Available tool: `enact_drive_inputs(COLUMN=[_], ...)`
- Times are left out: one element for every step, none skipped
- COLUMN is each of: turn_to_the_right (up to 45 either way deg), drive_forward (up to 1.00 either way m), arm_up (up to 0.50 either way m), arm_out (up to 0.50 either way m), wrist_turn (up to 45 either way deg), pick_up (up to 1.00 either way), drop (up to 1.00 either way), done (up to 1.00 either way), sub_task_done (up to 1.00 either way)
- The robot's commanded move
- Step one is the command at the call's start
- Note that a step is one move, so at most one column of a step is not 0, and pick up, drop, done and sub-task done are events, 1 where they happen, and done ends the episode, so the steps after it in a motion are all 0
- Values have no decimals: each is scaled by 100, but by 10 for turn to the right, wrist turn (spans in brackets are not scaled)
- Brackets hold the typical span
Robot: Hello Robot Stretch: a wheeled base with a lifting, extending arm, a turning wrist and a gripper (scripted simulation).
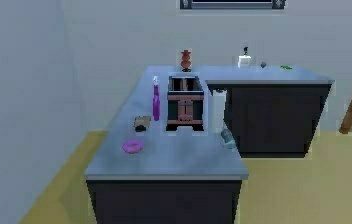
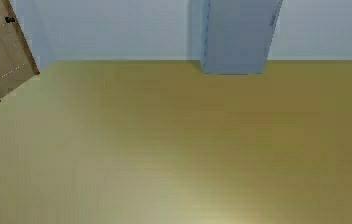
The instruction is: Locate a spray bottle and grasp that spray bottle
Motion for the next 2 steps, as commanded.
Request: enact_drive_inputs(turn_to_the_right=[-60, 0], drive_forward=[0, 5], arm_up=[0, 0], arm_out=[0, 0], wrist_turn=[0, 0], pick_up=[0, 0], drop=[0, 0], done=[0, 0], sub_task_done=[0, 0])
